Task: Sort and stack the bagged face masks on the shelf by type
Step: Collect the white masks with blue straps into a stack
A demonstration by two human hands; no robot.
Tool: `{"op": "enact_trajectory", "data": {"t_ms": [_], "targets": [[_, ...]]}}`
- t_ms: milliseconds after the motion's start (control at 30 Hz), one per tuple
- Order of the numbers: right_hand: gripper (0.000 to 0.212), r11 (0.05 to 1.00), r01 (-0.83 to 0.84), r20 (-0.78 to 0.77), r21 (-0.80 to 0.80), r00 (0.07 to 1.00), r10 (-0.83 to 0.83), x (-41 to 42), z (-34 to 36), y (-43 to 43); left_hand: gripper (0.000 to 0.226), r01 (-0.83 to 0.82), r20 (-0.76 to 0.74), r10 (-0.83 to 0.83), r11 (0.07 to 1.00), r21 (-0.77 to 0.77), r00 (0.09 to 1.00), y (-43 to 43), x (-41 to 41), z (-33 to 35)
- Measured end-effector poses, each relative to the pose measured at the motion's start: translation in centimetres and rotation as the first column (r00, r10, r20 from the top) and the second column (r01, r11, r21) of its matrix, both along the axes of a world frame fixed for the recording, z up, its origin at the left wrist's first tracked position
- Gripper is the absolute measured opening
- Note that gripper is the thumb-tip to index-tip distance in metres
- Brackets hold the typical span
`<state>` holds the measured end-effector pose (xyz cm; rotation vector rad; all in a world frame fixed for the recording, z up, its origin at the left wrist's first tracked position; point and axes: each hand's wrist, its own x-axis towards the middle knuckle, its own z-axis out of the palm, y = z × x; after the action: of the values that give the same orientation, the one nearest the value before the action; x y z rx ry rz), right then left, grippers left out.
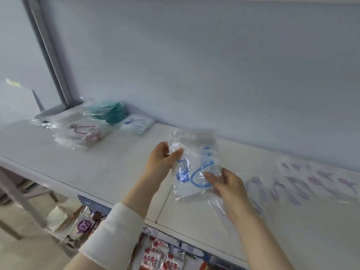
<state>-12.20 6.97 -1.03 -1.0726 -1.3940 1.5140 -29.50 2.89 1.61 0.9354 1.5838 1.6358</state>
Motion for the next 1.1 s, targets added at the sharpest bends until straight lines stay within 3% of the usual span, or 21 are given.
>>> {"op": "enact_trajectory", "data": {"t_ms": [233,433,533,600,700,767,867,933,1100], "targets": [[0.02,0.986,-0.02,-0.135,-0.163,0.991,-0.002,-13.0,-0.2,-1.2,0.025,0.004,0.014,-0.002,0.994,-0.111,1.0,0.8,-14.2,-1.1],[0.015,0.973,0.076,-0.097,-0.219,0.99,-0.099,-18.6,0.4,0.9,0.036,0.022,-0.058,-0.03,0.989,-0.146,0.998,3.7,-19.4,-0.8],[0.017,0.976,0.077,-0.079,-0.206,0.992,-0.095,-21.3,0.5,2.2,0.018,-0.018,-0.174,-0.011,0.987,-0.161,0.985,4.7,-21.5,0.4],[0.024,0.973,0.11,-0.037,-0.203,0.992,-0.12,-23.7,0.6,3.0,0.031,-0.032,-0.28,-0.035,0.972,-0.232,0.959,6.0,-23.6,1.4],[0.03,0.972,0.177,-0.005,-0.155,0.984,-0.18,-27.5,1.7,5.5,0.024,-0.046,-0.425,-0.094,0.95,-0.307,0.9,8.9,-27.0,4.2],[0.031,0.963,0.251,0.067,-0.101,0.967,-0.246,-29.9,2.5,7.9,0.041,-0.051,-0.519,-0.139,0.941,-0.335,0.843,11.2,-28.9,5.9],[0.023,0.944,0.33,0.259,-0.004,0.912,-0.318,-32.5,2.6,11.1,0.025,-0.023,-0.586,-0.222,0.925,-0.38,0.779,14.7,-30.6,6.5],[0.025,0.927,0.369,0.416,0.069,0.834,-0.363,-33.5,2.0,12.5,0.045,-0.011,-0.636,-0.307,0.895,-0.445,0.708,16.6,-31.5,5.8],[0.018,0.937,0.346,0.666,0.058,0.685,-0.294,-34.5,1.1,12.8,0.05,0.045,-0.681,-0.466,0.842,-0.538,0.565,18.6,-32.6,4.1]]}}
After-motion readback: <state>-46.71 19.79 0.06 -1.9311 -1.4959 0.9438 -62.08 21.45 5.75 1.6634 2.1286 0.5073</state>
